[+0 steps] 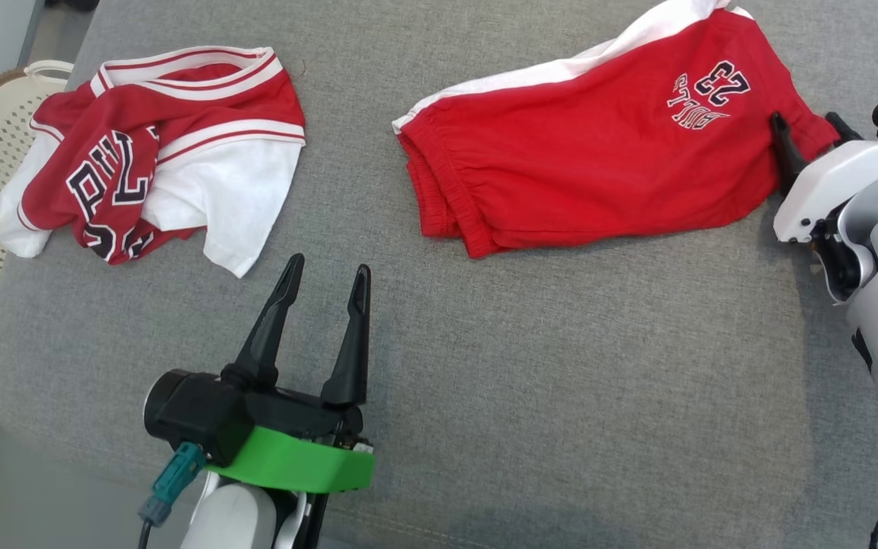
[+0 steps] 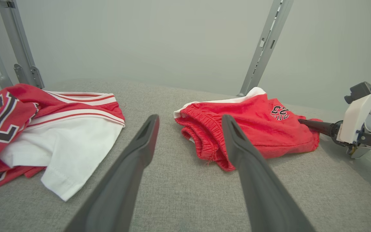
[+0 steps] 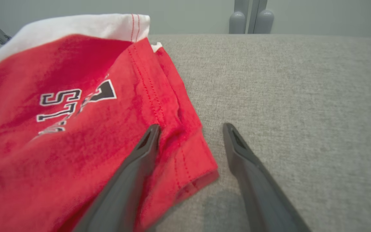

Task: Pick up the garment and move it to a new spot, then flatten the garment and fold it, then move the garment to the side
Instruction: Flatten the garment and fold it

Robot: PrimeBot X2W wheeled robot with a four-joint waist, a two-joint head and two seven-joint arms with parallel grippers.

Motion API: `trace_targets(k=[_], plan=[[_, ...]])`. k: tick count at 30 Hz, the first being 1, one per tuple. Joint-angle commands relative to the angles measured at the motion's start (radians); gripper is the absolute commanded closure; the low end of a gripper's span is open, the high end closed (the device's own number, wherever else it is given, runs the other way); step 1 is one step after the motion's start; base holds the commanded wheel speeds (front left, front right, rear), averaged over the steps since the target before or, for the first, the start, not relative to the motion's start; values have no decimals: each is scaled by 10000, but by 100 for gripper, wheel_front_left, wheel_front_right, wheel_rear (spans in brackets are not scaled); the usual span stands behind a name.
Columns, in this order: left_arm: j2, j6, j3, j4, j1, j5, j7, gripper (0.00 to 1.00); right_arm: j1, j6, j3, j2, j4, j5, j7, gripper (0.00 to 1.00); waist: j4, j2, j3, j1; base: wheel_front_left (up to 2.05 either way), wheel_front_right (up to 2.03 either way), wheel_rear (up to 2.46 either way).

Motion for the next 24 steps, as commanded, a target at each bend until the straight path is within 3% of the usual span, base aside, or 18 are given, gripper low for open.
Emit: trace_targets(k=[1,4,24], plan=[[34,26,-26,41,-194,-55,-2,0,21,-14,-40,84,266,-159,168,59,53,0,73,1,0,0,0],[34,66,-66,103,-244,-110,-2,0,75,-11,-47,207,508,-312,273,100,49,0,64,1,0,0,0],[36,-54,-70,598,59,150,-1,0,1515,-17,-650,763,139,-533,-542,100,-647,0,-1033,1,0,0,0]])
